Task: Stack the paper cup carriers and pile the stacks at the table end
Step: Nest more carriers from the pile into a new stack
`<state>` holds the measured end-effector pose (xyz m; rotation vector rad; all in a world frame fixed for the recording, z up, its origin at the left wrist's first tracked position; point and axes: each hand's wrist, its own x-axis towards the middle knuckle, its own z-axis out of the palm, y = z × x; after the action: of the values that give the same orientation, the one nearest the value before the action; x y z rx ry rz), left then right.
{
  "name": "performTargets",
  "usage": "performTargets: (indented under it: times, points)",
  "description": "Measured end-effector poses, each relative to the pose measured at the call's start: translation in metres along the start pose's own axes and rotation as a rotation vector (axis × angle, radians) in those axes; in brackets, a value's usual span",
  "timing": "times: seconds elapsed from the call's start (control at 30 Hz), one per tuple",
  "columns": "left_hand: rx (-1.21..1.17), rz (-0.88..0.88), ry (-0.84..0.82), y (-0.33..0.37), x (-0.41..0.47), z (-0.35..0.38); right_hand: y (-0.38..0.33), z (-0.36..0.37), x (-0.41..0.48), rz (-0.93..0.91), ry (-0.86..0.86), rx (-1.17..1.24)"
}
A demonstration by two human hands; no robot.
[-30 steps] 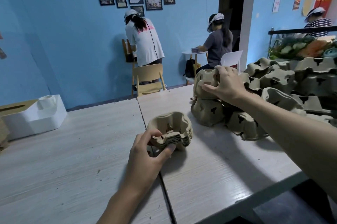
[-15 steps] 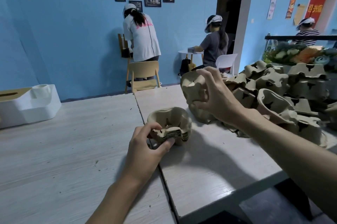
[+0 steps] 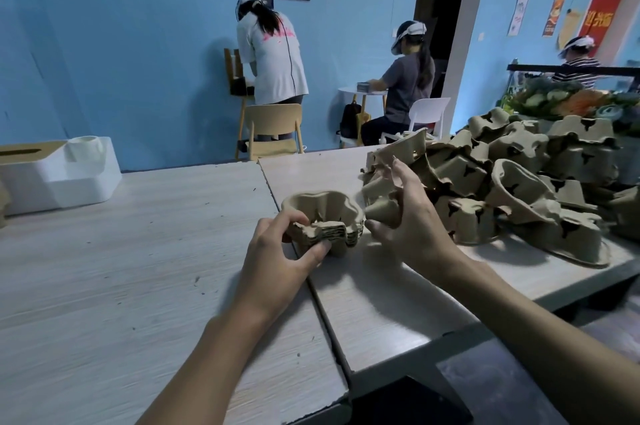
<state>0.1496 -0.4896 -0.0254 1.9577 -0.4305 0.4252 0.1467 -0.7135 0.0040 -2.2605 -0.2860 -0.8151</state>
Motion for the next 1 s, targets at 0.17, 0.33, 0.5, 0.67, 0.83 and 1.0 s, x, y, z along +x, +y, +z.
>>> performTargets:
  times: [0.17,0.33,0.5,0.67,0.83,1.0]
  points:
    - [0.003,0.005,-0.011,-0.002,0.001,0.0,-0.002,-0.002,-0.018,0.117,0.056,0.066]
    - [-0.005,0.019,-0.019,-0.003,0.002,0.0,-0.008,-0.008,-0.022,0.162,0.085,0.207]
    - [-0.005,0.025,-0.039,-0.003,0.003,-0.001,-0.019,-0.016,-0.02,0.022,0.111,0.14]
    - [-0.002,0.039,-0.066,-0.004,0.003,-0.001,-0.018,-0.013,-0.007,-0.272,0.234,-0.172]
    - [-0.048,0.006,-0.054,-0.001,0.002,-0.002,-0.025,-0.006,0.0,-0.248,0.187,-0.089]
    - [-0.108,-0.044,-0.048,-0.004,0.004,0.002,-0.03,-0.002,0.002,-0.18,0.141,0.063]
